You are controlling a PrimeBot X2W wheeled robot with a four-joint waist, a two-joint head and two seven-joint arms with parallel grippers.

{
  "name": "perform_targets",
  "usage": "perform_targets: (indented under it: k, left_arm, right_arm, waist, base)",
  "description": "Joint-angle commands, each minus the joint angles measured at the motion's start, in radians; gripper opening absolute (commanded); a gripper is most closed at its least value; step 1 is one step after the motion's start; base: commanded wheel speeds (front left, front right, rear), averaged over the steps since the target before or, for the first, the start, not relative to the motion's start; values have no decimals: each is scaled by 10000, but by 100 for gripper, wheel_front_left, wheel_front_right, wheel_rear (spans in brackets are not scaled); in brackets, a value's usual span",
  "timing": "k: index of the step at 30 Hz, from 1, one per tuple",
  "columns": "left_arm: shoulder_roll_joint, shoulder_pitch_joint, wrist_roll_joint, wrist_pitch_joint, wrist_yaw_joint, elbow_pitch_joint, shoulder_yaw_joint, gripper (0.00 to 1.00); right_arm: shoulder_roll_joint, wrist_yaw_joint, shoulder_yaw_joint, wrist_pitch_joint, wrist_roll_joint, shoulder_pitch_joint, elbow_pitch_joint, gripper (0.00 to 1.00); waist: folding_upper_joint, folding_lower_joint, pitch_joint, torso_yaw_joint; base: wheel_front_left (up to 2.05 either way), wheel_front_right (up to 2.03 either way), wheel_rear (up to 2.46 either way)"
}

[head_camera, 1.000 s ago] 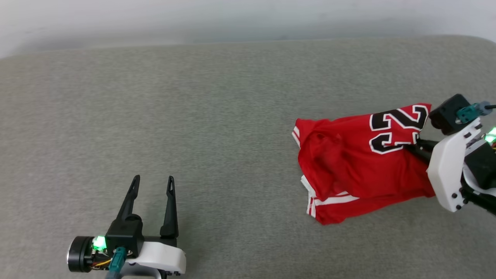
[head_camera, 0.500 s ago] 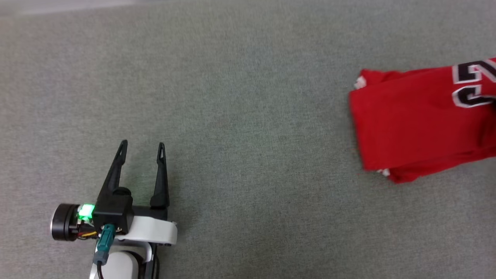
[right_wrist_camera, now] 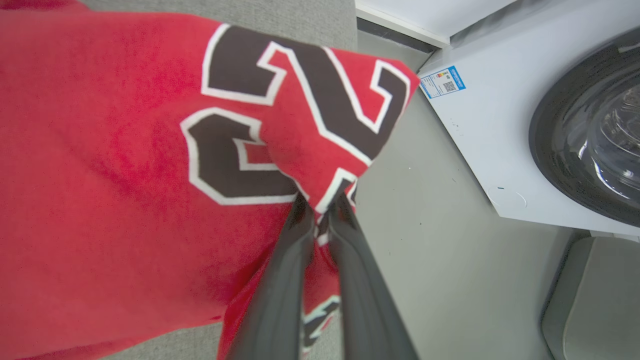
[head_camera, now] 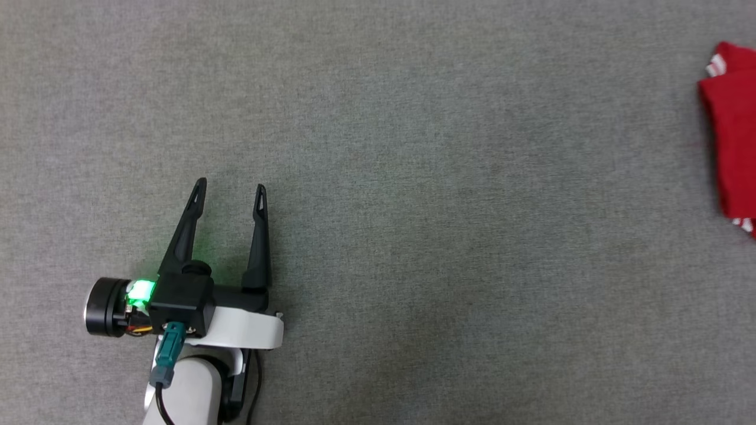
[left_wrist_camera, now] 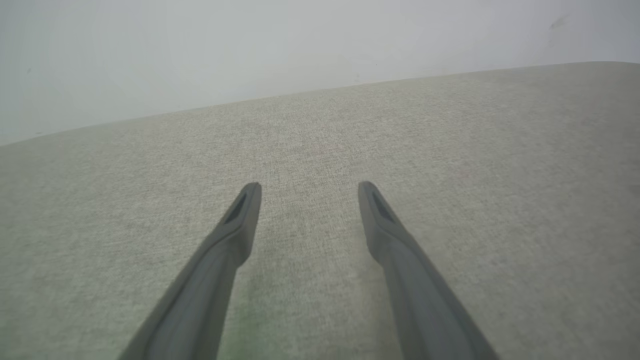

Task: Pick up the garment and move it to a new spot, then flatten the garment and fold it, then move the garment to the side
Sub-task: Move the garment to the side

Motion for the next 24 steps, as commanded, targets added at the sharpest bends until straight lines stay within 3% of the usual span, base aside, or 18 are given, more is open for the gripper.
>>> perform_targets:
  k: [1,5,6,7,8,15,24]
  left_arm:
    - [-19,-183,14,-22,13,-39,-22,100]
    - [-4,-324,33,-22,52,-37,-100,100]
    - [9,-361,22,-22,54,-27,-104,100]
    - [21,-365,8,-22,66,1,-109,100]
    - [28,-346,-5,-22,77,35,-114,100]
    - [-33,93,-182,-22,208,259,-72,100]
    - [-80,981,-405,-22,299,362,181,100]
  right_arm:
    - [91,-17,-250,-45,-126,-228,235,0]
    - [389,-15,-926,-158,-648,-339,809,0]
    - [462,-15,-1048,-232,-781,-366,879,11]
    - [564,-15,-1202,-324,-905,-391,960,50]
    - [697,-15,-1341,-409,-1027,-390,1025,100]
    - [1323,-15,-1819,-1347,-1752,226,719,100]
    - [2382,-15,-2520,-3592,-2425,1375,-1664,100]
  waist:
    - [0,-2,186,112]
    - [0,-2,323,178]
    - [0,-2,326,186]
    - [0,-2,295,189]
    - [0,-2,229,193]
    - [0,-2,-816,271]
    - [0,-2,-2113,386]
  base:
    - [0,0,0]
    - [0,0,0]
    - [0,0,0]
    - [0,0,0]
    - [0,0,0]
    - [0,0,0]
    - [0,0,0]
